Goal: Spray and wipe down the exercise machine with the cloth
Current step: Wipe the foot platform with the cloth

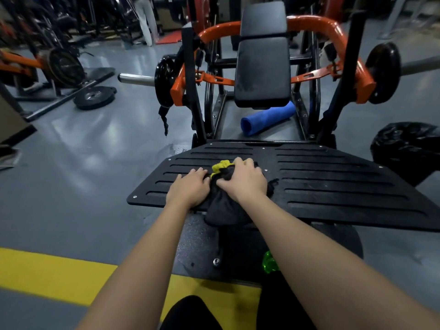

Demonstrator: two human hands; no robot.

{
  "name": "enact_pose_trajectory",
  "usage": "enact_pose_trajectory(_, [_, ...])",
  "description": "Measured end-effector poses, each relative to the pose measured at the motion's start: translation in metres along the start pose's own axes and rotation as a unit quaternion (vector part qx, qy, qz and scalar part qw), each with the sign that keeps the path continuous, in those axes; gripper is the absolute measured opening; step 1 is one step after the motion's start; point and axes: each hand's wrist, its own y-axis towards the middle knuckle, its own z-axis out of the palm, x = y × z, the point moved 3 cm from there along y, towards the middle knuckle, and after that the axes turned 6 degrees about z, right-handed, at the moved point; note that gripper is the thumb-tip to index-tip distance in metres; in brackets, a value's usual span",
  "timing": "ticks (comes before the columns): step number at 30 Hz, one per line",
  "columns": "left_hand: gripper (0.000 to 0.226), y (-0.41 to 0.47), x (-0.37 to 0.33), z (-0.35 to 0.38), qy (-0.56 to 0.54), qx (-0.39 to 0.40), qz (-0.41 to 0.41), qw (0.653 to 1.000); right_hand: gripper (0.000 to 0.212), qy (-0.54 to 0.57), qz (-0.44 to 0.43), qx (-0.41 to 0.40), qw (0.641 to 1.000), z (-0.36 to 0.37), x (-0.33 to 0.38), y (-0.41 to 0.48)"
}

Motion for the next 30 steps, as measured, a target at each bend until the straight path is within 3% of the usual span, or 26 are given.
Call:
enact_pose_trajectory(17, [0.047, 0.010, -0.004, -0.002, -0.011, -0.004, -0.024, 1.000, 0.056, -0.011, 0.042, -0.030, 0.999, 0.069, 0.021, 0.224])
enact_pose_trajectory(30, [0.040, 0.009, -0.003, -0.001, -0.064, -0.025, -0.030, 0.997, 0.063, -0.009, -0.076, 0.021, 0.997, 0.046, -0.003, 0.166])
